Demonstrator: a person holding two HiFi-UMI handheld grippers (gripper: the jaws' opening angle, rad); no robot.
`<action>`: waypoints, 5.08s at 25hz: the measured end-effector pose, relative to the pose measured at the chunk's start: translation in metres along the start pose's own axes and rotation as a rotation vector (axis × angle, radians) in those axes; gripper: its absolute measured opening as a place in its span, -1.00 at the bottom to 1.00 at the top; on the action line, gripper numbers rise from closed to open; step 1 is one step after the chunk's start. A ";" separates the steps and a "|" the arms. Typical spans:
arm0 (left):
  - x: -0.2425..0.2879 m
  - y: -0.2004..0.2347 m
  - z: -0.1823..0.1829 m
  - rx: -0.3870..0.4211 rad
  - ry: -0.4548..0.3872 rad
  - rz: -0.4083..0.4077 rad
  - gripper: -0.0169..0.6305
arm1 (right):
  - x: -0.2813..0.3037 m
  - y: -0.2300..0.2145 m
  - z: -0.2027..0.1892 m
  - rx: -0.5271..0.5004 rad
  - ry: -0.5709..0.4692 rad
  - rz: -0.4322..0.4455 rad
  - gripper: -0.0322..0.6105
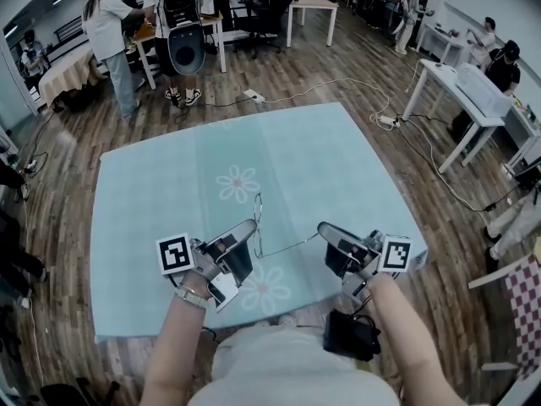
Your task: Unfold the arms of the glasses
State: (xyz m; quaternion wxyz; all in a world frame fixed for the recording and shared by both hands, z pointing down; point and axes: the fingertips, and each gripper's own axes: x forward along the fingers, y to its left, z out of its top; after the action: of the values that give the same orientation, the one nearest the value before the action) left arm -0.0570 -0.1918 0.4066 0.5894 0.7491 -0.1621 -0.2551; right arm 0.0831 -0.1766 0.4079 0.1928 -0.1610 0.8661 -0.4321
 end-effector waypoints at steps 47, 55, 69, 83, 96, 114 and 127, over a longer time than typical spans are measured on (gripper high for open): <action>0.021 -0.026 0.014 0.028 -0.021 -0.004 -0.91 | 0.011 0.008 -0.056 -0.301 0.135 -0.064 -0.30; 0.031 -0.041 0.021 0.038 -0.051 -0.006 -0.92 | 0.037 0.016 -0.051 -0.259 0.059 -0.024 -0.43; 0.046 -0.060 0.022 0.026 -0.080 -0.036 -0.92 | 0.071 0.029 -0.043 -0.024 -0.075 0.136 -0.54; 0.047 -0.056 0.020 0.015 -0.089 -0.024 -0.92 | 0.066 0.032 -0.038 0.026 -0.101 0.189 -0.78; 0.028 -0.057 0.024 0.003 -0.068 -0.038 -0.92 | 0.056 0.028 -0.030 0.014 -0.157 0.201 -0.78; 0.026 -0.049 0.002 -0.028 -0.011 -0.058 -0.92 | 0.014 0.013 -0.003 0.077 -0.280 0.286 -0.78; 0.025 -0.053 -0.008 -0.064 0.053 -0.111 -0.91 | -0.005 0.015 0.022 0.062 -0.316 0.342 -0.79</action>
State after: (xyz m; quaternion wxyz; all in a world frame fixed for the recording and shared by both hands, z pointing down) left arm -0.0352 -0.1858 0.3519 0.6020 0.7444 -0.0965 -0.2722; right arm 0.0958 -0.1809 0.3844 0.4014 -0.0716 0.8262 -0.3888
